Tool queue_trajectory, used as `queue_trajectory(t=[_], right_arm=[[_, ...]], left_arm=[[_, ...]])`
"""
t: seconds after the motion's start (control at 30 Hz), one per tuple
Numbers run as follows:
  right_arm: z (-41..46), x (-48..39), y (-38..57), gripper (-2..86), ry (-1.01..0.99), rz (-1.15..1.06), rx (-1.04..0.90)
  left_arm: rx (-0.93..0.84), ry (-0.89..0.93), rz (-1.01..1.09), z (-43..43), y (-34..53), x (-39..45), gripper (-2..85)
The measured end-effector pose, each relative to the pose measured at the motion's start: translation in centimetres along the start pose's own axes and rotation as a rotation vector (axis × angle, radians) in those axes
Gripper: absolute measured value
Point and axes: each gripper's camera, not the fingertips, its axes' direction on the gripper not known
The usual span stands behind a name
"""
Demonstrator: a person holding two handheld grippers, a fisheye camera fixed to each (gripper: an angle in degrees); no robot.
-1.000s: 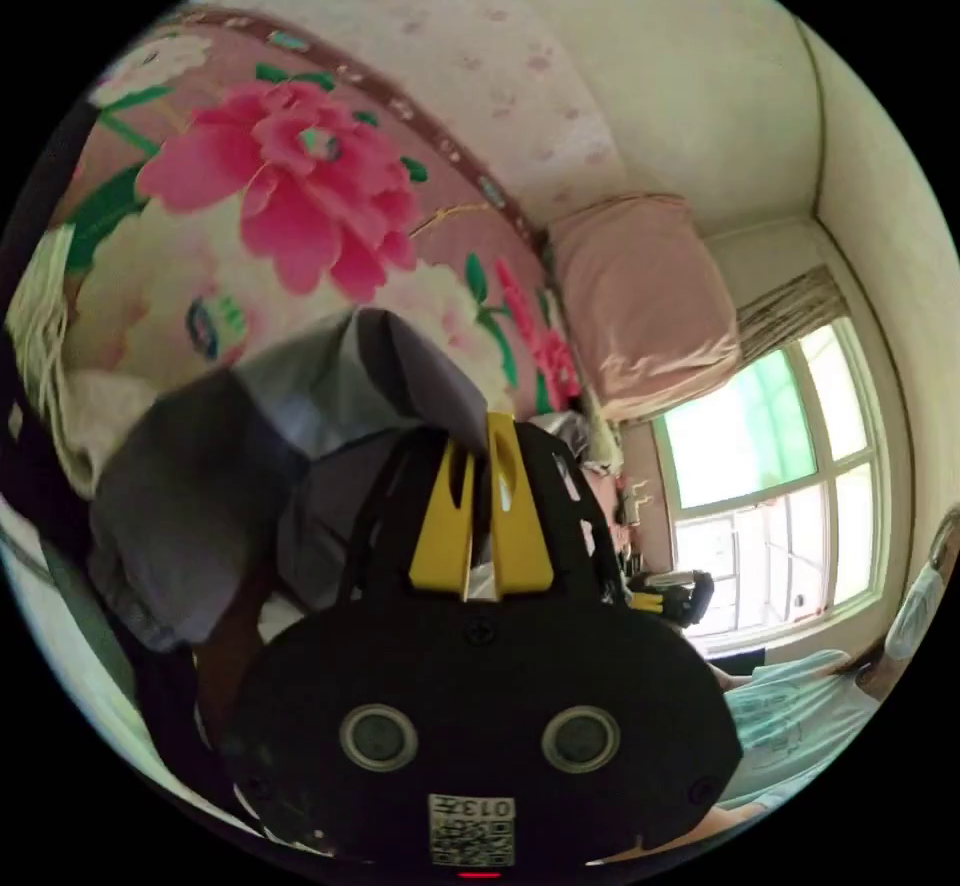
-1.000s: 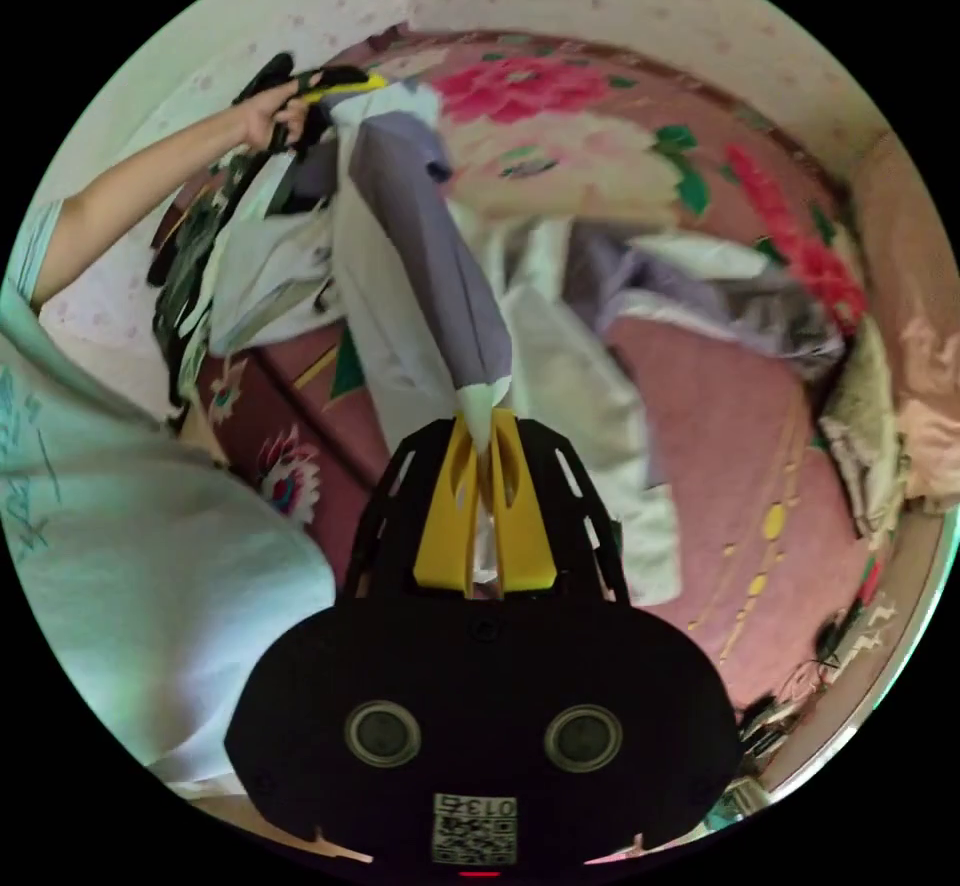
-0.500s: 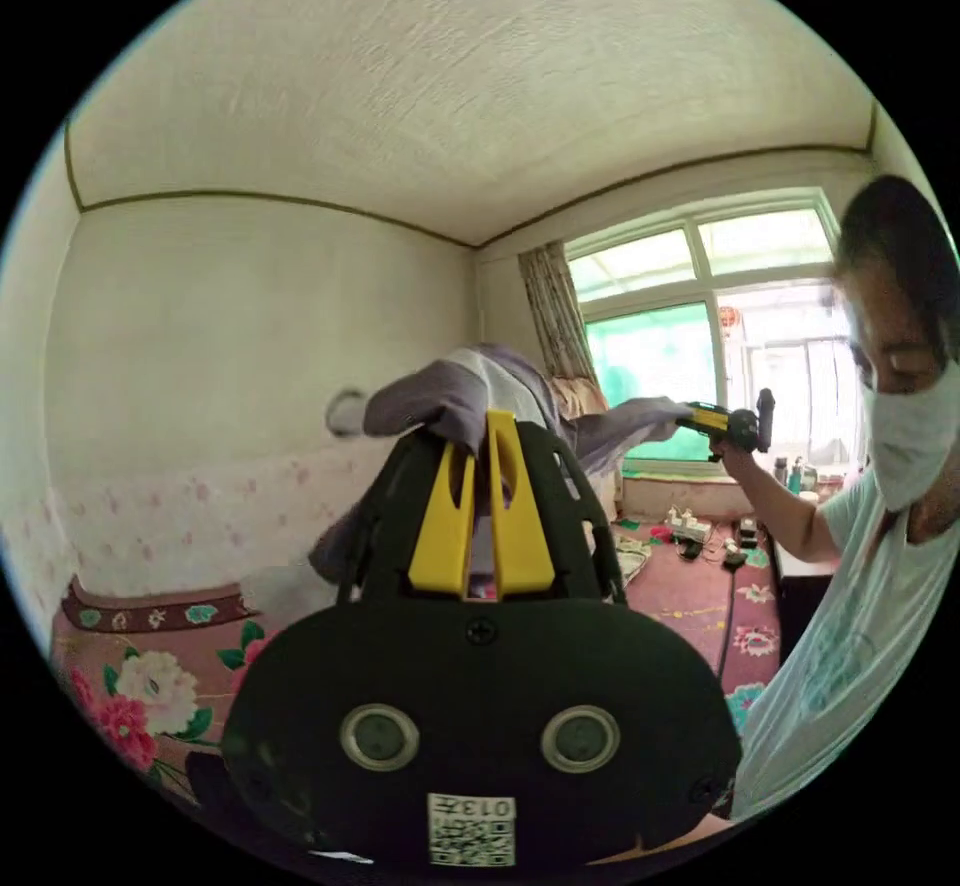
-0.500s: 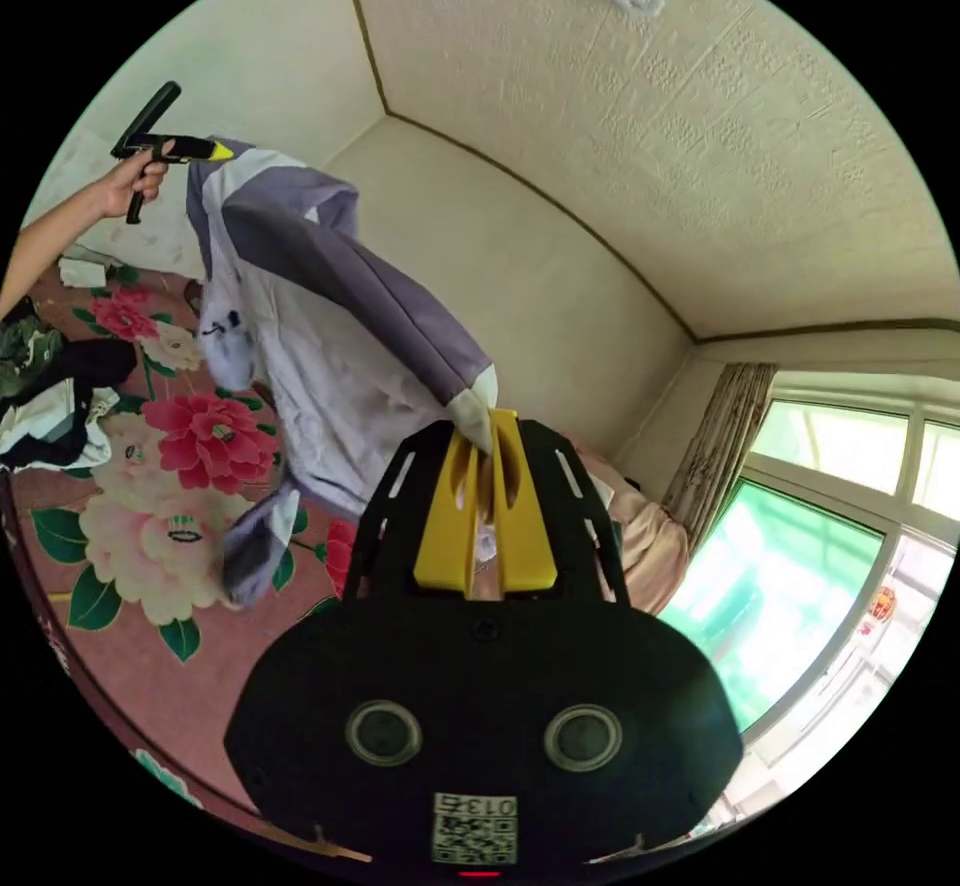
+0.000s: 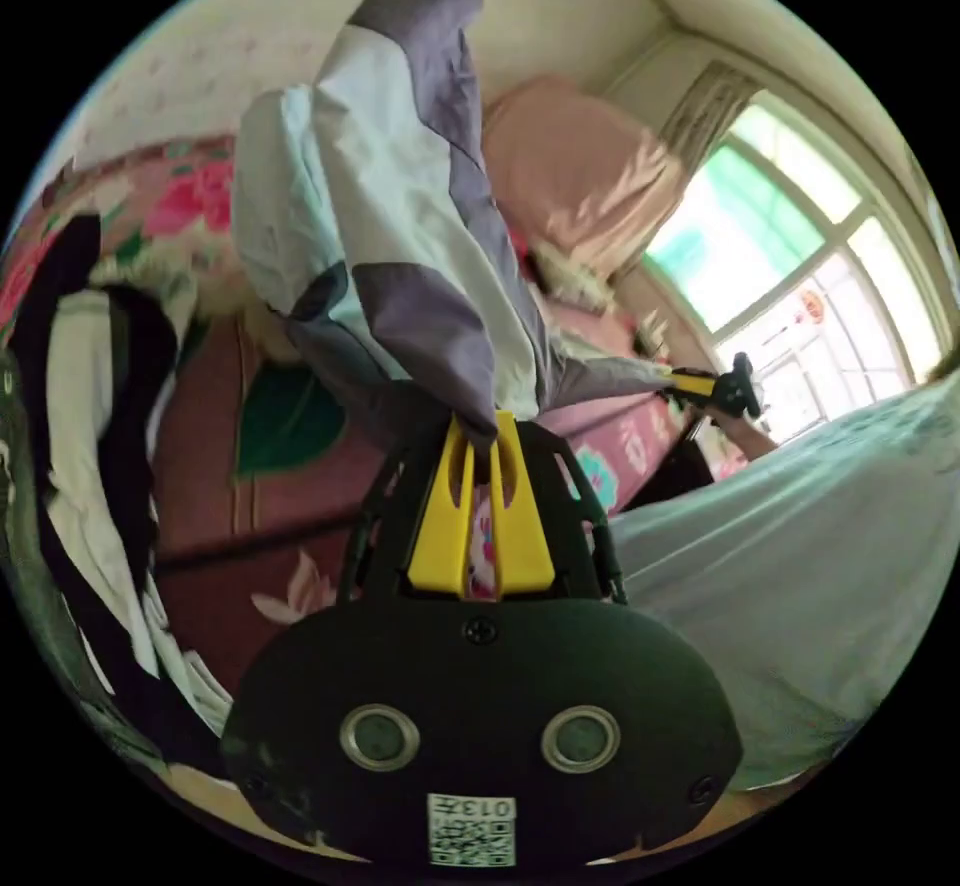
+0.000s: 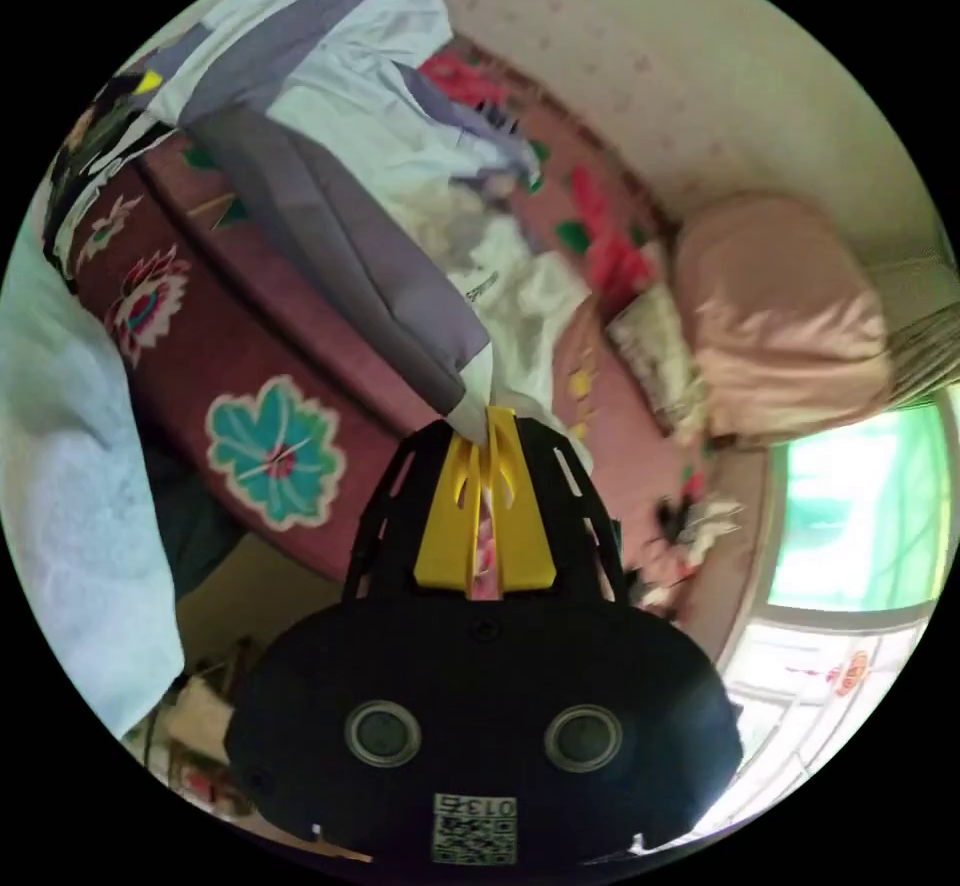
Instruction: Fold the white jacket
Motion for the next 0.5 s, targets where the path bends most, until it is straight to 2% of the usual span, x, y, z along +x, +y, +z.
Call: queue_trajectory(t=[0.07,0.13,0.2,0.33,0.43,0.5], right_arm=[[5.9,-2.4,0.5,1.7,-0.181,-0.004,-0.162],[9.4,-5.1,0.9,2.3,-0.195,-0.057,-0.282],[10.8,-6.5,1.5,2.8,-0.147,-0.069,-0.293],[9.8,-4.2,2.0,3.3,-0.234,0.000,-0.297],[9.3,-4.3,4.0,3.9,-0.223,-0.059,-0.313],[10.4,-4.0,6.0,6.1,-0.377,-0.070,-0.389]], left_arm=[[-0.181,-0.019,-0.050,6.3,2.2,-1.4,0.9],[-0.286,0.010,-0.077,10.0,3.7,-2.1,0.9],[-0.288,0.028,-0.100,10.9,4.5,-2.4,1.0],[-0.314,0.060,-0.063,10.6,4.9,-1.2,1.6],[-0.437,0.098,-0.076,13.6,6.8,-0.4,2.8],[-0.516,0.117,-0.196,15.1,8.5,-1.9,4.3]])
